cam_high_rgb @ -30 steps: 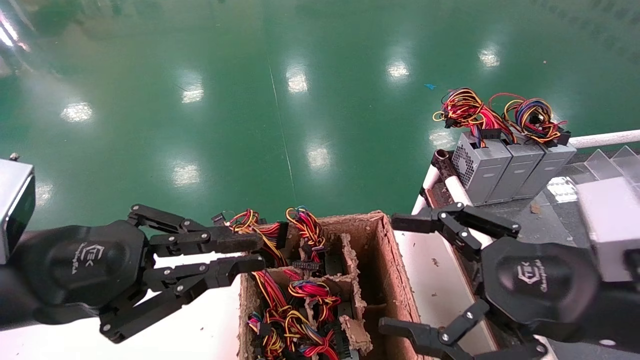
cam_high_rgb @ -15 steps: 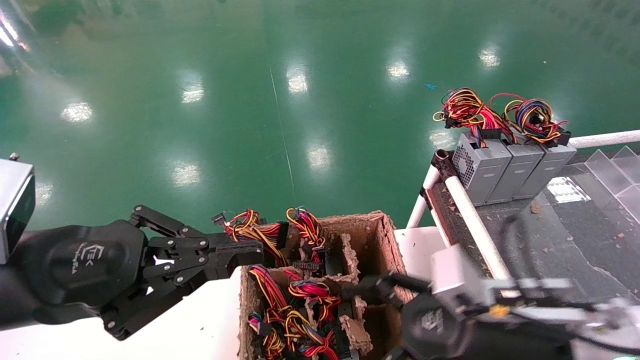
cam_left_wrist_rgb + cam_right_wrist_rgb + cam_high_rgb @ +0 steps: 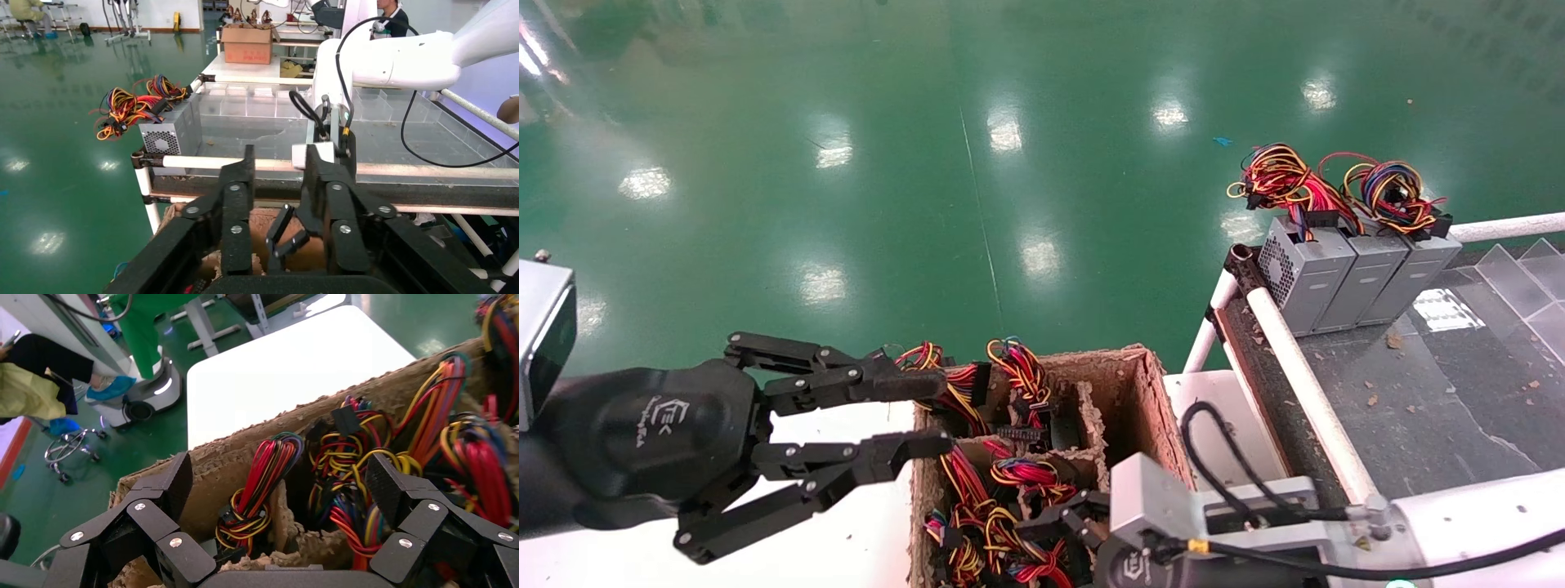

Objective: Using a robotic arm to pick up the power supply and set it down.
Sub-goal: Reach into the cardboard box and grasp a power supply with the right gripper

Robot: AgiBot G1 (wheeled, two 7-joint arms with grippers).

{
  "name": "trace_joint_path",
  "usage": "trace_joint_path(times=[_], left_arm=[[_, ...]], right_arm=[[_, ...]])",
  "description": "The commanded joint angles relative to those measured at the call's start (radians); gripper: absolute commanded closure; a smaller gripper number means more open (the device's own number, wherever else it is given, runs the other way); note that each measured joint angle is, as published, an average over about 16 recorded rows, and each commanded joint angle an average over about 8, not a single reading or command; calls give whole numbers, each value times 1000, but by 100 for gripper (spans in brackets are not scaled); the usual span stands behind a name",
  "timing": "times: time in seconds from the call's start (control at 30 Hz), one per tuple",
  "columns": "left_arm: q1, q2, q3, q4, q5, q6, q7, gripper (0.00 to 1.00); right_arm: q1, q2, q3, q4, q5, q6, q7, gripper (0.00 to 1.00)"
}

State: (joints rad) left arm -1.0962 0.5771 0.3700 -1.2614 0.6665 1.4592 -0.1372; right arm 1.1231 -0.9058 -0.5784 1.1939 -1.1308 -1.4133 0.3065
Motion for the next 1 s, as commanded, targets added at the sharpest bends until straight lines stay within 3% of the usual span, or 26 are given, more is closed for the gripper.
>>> trace_joint_path(times=[0.03, 0.13, 0.33, 1.0], left_arm=[[0, 0, 0, 0, 0, 0, 0, 0], [0, 0, 0, 0, 0, 0, 0, 0], [0, 0, 0, 0, 0, 0, 0, 0], [0, 0, 0, 0, 0, 0, 0, 0]], right_arm=[[5, -15, -10, -5, -12, -2, 1, 44], [11, -37, -22, -16, -29, 1, -5, 77], [20, -80, -45, -25, -66, 18, -16, 98], [26, -139, -83, -43, -126, 37, -33, 100]])
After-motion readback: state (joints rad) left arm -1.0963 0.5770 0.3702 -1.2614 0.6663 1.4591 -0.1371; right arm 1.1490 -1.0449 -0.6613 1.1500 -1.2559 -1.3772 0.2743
